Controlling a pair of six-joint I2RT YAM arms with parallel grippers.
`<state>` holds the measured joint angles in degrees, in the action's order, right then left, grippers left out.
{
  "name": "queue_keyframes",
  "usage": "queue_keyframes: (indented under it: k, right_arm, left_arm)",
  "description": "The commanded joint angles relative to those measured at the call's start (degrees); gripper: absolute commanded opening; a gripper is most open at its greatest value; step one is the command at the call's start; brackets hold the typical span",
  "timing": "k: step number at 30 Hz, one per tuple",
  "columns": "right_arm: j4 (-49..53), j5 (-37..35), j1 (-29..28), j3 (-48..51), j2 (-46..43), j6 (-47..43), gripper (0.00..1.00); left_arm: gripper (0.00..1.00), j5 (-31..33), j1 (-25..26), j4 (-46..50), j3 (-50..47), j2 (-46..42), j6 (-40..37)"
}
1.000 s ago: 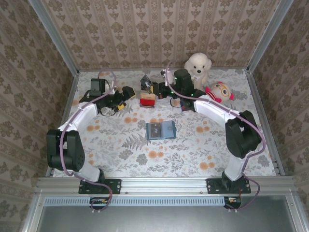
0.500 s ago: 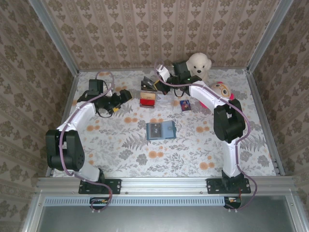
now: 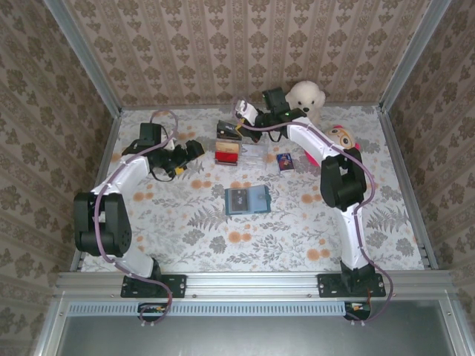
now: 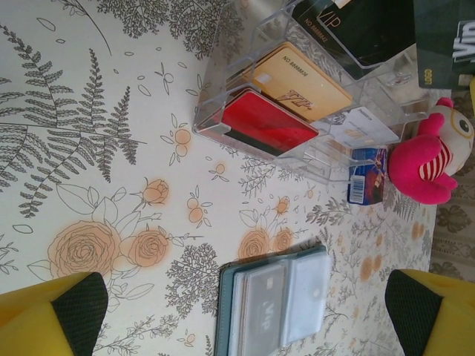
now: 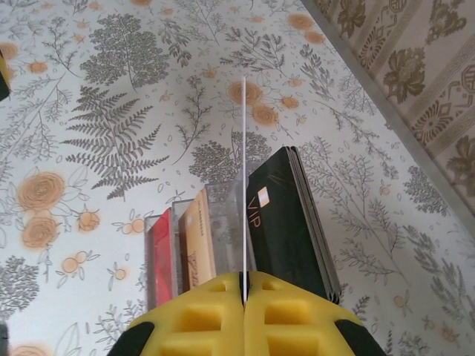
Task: Take the credit cards out of the card holder
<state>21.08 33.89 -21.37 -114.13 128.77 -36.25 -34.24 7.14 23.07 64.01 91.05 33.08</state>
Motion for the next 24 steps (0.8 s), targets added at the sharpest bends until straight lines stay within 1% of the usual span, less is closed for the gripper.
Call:
queue_keyframes:
  k: [1, 9, 18, 20, 24]
  right_arm:
    - [1.9, 1.0, 0.4, -3.3, 1.7, -3.8, 0.00]
    - [2.1, -1.5, 0.4, -5.1, 4.2, -6.0, 0.00]
    - [3.1, -1.3, 0.4, -5.8, 5.2, -7.3, 0.00]
    - [3.3, -1.3, 0.3, -6.0, 5.1, -7.6, 0.00]
    - [3.1, -1.9, 0.3, -6.1, 5.2, -8.5, 0.00]
  left_arm:
    - [1.00, -0.6, 0.5, 1.1, 0.2, 1.0, -1.8]
    - [1.00, -1.2, 0.4, 1.2, 0.4, 1.2, -2.7]
    - [1.00, -2.2, 0.5, 0.0, 0.1, 1.5, -1.7]
    - [1.00, -4.4, 0.7, 0.1, 0.0, 1.5, -1.7]
    - [1.00, -4.7, 1.1, 0.5, 0.3, 1.7, -1.9]
